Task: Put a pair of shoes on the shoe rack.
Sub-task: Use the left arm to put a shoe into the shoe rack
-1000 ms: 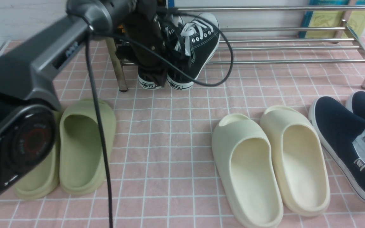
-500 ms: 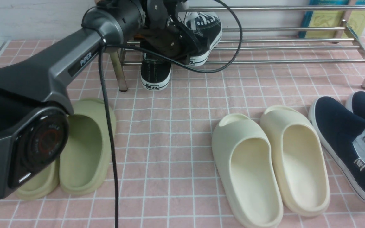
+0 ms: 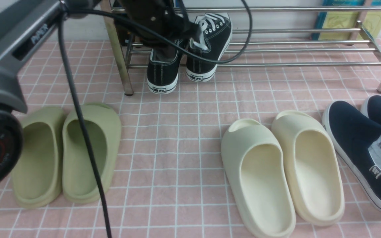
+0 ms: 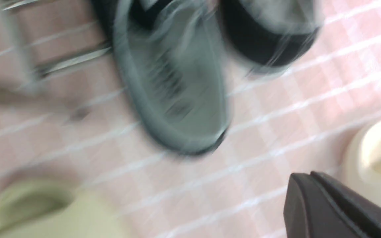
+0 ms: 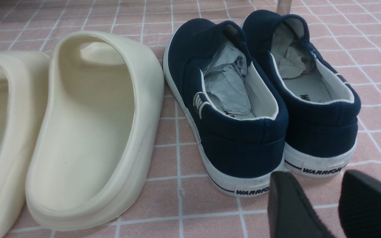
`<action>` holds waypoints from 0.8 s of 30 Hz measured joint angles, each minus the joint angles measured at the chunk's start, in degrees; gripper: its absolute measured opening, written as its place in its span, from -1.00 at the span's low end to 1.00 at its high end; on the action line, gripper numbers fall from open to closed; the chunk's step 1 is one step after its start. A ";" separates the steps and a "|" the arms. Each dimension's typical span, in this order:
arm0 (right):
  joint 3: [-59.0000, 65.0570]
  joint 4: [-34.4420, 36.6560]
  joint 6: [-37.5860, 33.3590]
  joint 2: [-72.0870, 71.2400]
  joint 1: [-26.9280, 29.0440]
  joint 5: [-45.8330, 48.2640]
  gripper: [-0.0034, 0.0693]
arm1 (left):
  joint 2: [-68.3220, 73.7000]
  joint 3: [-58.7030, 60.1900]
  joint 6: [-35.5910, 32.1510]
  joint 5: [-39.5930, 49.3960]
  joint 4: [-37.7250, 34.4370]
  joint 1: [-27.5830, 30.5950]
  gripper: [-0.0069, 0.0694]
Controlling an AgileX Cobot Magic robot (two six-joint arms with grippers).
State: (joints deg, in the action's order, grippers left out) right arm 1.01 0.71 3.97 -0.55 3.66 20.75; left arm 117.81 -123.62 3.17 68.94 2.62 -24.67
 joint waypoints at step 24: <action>0.00 0.00 0.00 0.00 0.00 0.00 -0.24 | 9.39 -1.93 7.75 -18.89 6.64 -0.29 -0.77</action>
State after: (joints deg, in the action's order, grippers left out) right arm 1.01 0.71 3.97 -0.55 3.66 20.75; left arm 127.21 -125.55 10.92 50.05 9.26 -24.96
